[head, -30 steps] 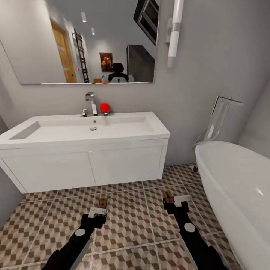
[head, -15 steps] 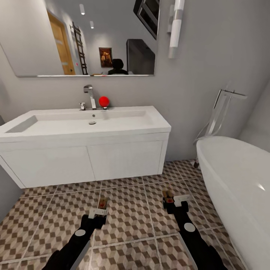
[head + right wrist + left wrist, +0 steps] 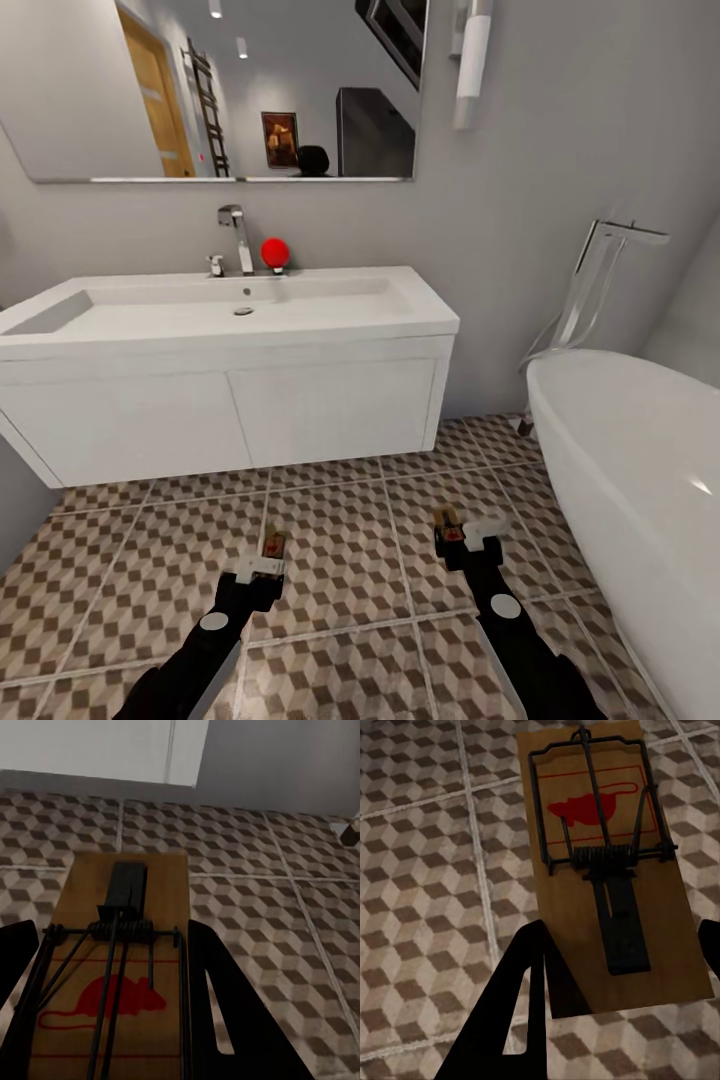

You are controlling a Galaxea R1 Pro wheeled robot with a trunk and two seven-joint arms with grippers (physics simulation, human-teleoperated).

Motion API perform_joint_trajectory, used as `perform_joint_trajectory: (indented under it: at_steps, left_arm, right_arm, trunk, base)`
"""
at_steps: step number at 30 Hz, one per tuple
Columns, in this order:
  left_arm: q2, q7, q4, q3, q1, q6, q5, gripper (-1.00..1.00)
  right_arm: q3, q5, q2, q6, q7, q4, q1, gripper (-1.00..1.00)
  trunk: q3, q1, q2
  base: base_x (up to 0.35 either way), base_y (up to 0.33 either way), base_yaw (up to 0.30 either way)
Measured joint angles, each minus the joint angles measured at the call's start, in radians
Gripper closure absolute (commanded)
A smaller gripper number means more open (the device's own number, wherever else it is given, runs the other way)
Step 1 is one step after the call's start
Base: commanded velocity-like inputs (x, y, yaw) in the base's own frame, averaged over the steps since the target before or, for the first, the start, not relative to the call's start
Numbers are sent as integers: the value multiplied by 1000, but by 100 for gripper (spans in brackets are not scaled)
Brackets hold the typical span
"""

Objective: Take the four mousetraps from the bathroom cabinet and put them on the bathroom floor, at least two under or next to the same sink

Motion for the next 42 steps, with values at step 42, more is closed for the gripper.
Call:
perform_joint_trajectory:
  at_steps: [42]
  left_arm:
    - [-1,0,5,0,0,-1,0,100]
  right_arm:
    - [0,0,1,-1,0,-2,0,100]
  trunk:
    - [-198,161,-294]
  base:
    - [0,0,0]
